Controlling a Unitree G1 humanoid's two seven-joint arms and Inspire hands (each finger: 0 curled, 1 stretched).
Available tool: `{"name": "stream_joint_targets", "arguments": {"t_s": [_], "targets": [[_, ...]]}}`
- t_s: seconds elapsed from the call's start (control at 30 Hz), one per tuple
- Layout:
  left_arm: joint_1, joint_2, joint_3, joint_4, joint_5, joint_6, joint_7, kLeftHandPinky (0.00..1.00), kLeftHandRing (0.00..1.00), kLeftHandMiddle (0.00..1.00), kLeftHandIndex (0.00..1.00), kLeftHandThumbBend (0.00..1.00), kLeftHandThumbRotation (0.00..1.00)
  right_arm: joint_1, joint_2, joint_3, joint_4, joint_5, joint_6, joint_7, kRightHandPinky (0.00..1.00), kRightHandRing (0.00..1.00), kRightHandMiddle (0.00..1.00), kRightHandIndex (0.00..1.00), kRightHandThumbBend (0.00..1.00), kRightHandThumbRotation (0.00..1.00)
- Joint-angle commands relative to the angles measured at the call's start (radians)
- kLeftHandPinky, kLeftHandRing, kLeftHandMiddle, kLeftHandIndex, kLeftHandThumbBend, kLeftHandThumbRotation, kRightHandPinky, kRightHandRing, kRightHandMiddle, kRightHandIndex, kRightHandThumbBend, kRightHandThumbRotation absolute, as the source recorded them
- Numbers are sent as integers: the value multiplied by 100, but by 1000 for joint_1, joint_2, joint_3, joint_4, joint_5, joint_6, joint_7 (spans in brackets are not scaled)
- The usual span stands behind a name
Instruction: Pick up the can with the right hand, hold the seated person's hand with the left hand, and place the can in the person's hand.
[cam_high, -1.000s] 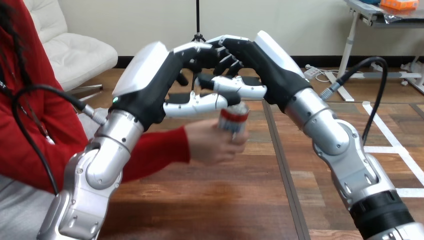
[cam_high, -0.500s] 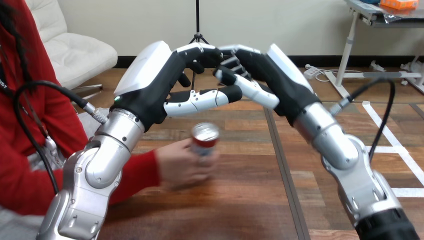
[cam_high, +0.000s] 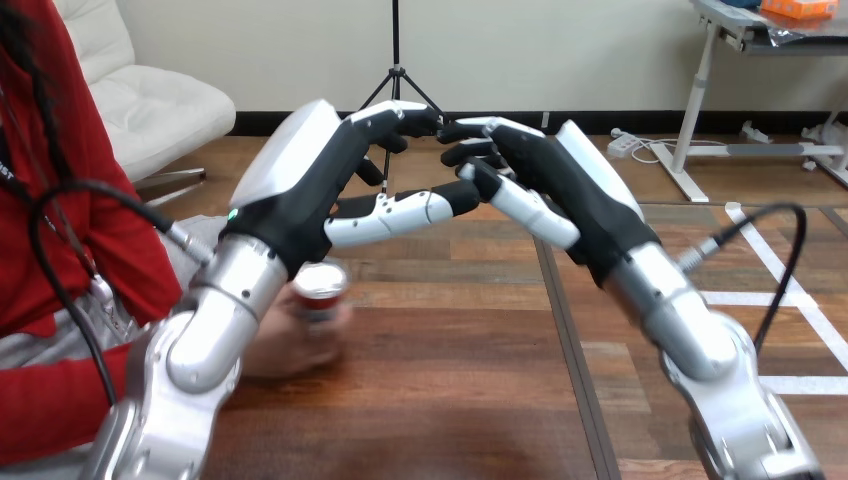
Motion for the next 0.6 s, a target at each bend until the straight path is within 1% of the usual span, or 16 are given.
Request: {"name": "stream_joint_targets", "arguments": {"t_s": [0.0, 0.07, 0.1, 0.17, 0.2, 0.27, 0.3, 0.37, 0.4, 0.47, 0.5, 0.57], "targets": [[42, -38, 45, -59, -76, -39, 39, 64, 80, 82, 81, 100, 97, 54, 3, -60, -104, 67, -59, -9, 70, 80, 79, 81, 93, 100], [62, -50, 54, -66, -110, -52, 44, 64, 81, 83, 82, 100, 98, 81, 6, -65, -122, 84, -72, -9, 71, 80, 80, 81, 93, 100], [82, -67, 64, -72, -144, -68, 52, 64, 81, 83, 82, 100, 99, 106, 11, -72, -134, 104, -87, -8, 72, 81, 81, 81, 92, 100], [105, -84, 74, -80, -181, -87, 62, 65, 82, 83, 81, 100, 99, 134, 16, -78, -149, 126, -102, -6, 72, 81, 81, 82, 92, 100], [123, -96, 82, -75, -214, -125, 70, 65, 82, 83, 81, 100, 99, 159, 20, -84, -157, 147, -121, -3, 72, 81, 82, 82, 92, 100], [144, -106, 90, -68, -249, -172, 79, 66, 81, 81, 79, 94, 100, 186, 23, -88, -167, 170, -142, 1, 71, 80, 83, 83, 91, 100], [162, -113, 97, -58, -276, -214, 81, 66, 81, 81, 79, 93, 100, 210, 28, -94, -174, 195, -157, 7, 71, 80, 83, 83, 91, 100], [182, -118, 103, -47, -305, -259, 82, 65, 79, 79, 76, 87, 100, 238, 32, -99, -185, 221, -172, 14, 70, 80, 83, 83, 91, 100], [202, -126, 110, -43, -331, -284, 82, 65, 78, 78, 76, 85, 100, 262, 38, -105, -190, 244, -184, 18, 70, 80, 83, 84, 91, 100], [225, -134, 116, -42, -359, -310, 80, 63, 76, 76, 73, 84, 100, 288, 44, -111, -198, 268, -197, 23, 69, 79, 83, 84, 91, 100], [247, -139, 121, -45, -387, -320, 72, 62, 75, 76, 72, 84, 100, 309, 49, -117, -200, 282, -212, 22, 69, 79, 83, 84, 91, 100], [271, -142, 125, -49, -418, -332, 60, 60, 74, 74, 70, 84, 100, 334, 53, -122, -204, 296, -229, 21, 69, 78, 83, 84, 90, 100]]}}
